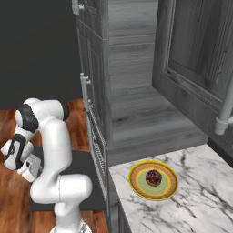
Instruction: Take the baked cake out of the oven and place it on the plate for cooling. Then close the oven door.
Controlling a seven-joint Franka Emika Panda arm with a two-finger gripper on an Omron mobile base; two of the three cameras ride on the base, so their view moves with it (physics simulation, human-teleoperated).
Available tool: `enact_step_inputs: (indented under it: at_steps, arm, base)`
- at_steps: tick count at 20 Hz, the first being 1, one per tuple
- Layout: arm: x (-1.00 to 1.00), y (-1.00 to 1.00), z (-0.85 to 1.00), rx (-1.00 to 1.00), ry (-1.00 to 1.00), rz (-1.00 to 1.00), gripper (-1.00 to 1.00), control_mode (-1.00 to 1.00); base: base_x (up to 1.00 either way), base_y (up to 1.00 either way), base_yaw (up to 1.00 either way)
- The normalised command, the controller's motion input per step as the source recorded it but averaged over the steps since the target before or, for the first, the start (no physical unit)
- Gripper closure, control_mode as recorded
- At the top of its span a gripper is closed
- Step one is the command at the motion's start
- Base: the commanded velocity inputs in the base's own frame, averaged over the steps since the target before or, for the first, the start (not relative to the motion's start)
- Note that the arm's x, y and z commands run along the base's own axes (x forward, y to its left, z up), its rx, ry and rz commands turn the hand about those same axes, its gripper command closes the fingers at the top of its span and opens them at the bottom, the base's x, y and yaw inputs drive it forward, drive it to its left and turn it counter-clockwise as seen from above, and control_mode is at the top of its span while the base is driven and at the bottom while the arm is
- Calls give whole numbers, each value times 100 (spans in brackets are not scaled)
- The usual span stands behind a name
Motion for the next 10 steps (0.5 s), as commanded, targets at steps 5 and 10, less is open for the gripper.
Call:
enact_step_inputs:
  at_steps: [5, 10]
  arm:
    - [-26, 91, 3, 8, 0, 1, -100, -100]
    - [-11, 85, 2, 6, 0, 4, -100, -100]
  base:
    - [0, 0, 0]
    - [0, 0, 0]
